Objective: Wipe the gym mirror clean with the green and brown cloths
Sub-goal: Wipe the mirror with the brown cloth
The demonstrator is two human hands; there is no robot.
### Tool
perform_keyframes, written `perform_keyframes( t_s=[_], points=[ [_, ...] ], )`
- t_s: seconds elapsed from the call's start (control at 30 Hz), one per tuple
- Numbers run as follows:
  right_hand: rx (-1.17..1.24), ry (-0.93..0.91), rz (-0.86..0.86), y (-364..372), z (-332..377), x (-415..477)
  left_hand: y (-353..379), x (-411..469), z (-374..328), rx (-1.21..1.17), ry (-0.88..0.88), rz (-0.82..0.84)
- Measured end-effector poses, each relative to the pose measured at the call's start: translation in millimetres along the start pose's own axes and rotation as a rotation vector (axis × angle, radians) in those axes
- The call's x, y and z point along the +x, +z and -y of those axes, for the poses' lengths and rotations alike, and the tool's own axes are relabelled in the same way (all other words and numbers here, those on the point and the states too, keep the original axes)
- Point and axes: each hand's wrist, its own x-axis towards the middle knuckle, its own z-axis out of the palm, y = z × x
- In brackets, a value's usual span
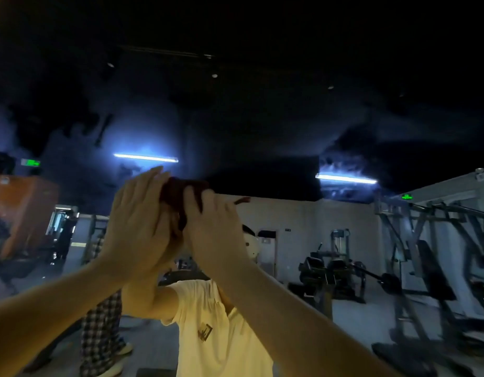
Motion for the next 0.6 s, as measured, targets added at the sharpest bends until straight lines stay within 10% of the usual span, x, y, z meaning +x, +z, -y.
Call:
perform_keyframes(
  t_s=[0.1,0.37,0.6],
  points=[
    [-0.109,-0.165,0.079,-16.4,-43.8,13.2,10.4,35.4,3.2,0.050,-0.002,0.022],
    [-0.367,0.606,-0.073,-86.5,-250.6,11.9,56.2,73.3,5.7,0.306,0.036,0.171],
    [-0.138,0.510,-0.159,-32.8,-110.9,82.4,49.5,75.1,16.3,0.098,0.077,0.161]
  ],
)
